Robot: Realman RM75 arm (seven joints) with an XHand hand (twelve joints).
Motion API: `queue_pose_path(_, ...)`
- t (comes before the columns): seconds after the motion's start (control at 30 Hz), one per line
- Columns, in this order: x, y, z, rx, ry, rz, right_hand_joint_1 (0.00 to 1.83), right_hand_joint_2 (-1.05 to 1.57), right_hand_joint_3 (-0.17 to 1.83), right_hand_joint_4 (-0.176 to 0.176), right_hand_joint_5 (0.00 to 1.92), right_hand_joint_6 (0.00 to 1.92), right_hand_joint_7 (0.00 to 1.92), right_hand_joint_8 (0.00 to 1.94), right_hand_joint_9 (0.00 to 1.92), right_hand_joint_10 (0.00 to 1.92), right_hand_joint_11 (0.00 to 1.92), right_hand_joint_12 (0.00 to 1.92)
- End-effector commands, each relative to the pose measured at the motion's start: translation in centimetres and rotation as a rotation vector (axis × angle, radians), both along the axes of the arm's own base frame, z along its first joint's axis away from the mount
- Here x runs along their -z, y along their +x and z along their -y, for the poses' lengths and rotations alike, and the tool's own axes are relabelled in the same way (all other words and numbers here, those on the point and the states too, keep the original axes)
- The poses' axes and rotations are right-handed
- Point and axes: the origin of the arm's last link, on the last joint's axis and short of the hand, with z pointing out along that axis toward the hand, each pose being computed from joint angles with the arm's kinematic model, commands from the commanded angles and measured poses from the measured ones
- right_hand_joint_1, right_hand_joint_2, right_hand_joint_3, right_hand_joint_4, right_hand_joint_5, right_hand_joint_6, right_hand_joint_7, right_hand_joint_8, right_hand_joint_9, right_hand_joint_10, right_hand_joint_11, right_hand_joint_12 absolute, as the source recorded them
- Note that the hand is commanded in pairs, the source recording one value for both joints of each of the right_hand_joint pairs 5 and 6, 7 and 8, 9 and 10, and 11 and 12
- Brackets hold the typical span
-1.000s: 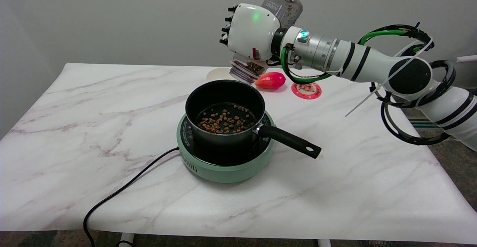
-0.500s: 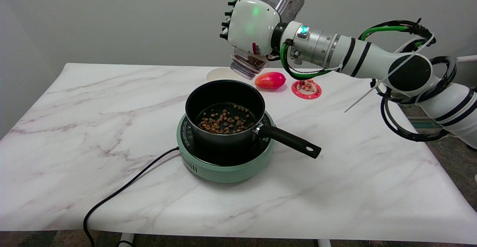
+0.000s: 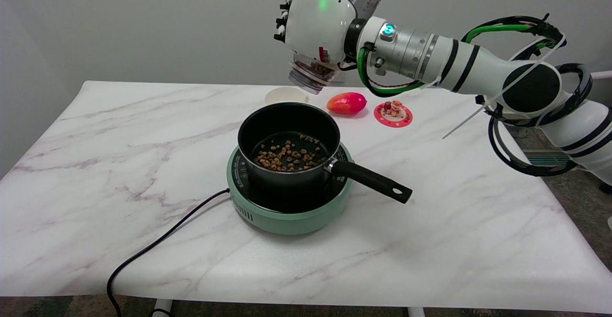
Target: Pour the contents of the bottle into the soup pot.
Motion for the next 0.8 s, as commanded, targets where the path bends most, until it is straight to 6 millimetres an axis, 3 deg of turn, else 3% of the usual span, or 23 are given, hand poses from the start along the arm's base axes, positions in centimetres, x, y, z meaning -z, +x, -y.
queue_pose_path(0.03, 1.3, 1.2, -1.3, -0.042, 0.052, -0.022, 1.33, 1.27, 0.52, 0.0, 1.92, 1.92, 1.92, 1.92, 1.4, 1.4, 1.24, 1.24)
queue_pose_path(0.43, 1.4, 0.8, -1.2, -0.025, 0.053, -0.008, 1.31, 1.32, 0.49, 0.0, 1.92, 1.92, 1.92, 1.92, 1.43, 1.43, 1.25, 1.25)
queue_pose_path(0.7, 1.0, -2.8, -1.1, 0.066, 0.022, 0.029, 1.3, 1.33, 0.49, 0.0, 1.92, 1.92, 1.92, 1.92, 1.43, 1.43, 1.25, 1.25)
queue_pose_path(0.8, 0.7, -3.2, -1.1, 0.076, 0.012, 0.035, 1.29, 1.34, 0.49, 0.0, 1.92, 1.92, 1.92, 1.92, 1.43, 1.43, 1.25, 1.25)
